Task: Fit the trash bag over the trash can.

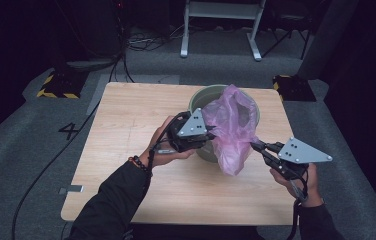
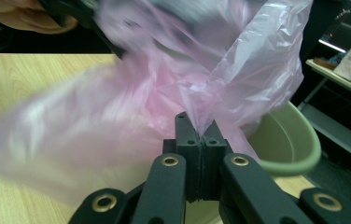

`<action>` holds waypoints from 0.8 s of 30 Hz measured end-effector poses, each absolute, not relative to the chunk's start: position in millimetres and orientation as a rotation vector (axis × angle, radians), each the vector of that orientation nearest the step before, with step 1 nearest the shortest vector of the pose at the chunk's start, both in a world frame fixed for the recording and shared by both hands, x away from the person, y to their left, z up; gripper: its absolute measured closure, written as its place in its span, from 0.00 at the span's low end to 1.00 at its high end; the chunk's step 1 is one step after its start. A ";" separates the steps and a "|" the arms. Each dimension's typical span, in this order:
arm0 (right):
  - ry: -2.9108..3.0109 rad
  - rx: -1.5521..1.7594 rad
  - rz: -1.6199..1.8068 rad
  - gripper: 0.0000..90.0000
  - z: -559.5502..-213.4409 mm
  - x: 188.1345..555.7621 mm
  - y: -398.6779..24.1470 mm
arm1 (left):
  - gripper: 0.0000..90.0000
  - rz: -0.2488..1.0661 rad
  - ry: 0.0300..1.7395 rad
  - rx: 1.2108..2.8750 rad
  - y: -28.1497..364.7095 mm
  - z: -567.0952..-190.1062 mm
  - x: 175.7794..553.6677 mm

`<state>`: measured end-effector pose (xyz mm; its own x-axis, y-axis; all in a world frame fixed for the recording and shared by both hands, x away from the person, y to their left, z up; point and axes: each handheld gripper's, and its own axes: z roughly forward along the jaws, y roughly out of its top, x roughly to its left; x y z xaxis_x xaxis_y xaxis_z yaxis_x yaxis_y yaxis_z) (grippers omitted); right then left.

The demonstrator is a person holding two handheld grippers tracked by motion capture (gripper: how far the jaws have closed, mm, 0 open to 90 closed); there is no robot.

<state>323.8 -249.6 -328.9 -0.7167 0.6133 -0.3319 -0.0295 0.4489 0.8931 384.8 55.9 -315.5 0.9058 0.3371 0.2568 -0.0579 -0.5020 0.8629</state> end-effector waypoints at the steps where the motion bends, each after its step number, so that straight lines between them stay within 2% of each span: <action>1: 2.053 0.504 1.281 1.00 -330.1 324.5 -252.2 | 0.88 0.479 0.206 2.043 59.7 -316.7 385.4; 10: 2.073 0.600 1.251 1.00 -340.2 329.7 -266.5 | 0.88 0.439 0.250 2.037 94.7 -342.5 388.6; 20: 2.104 0.675 1.160 0.99 -358.2 341.6 -280.2 | 0.87 0.451 0.314 2.086 103.9 -374.2 397.6; 24: 2.075 0.733 1.114 0.92 -360.7 349.2 -286.5 | 0.89 0.448 0.364 2.066 110.3 -377.1 406.1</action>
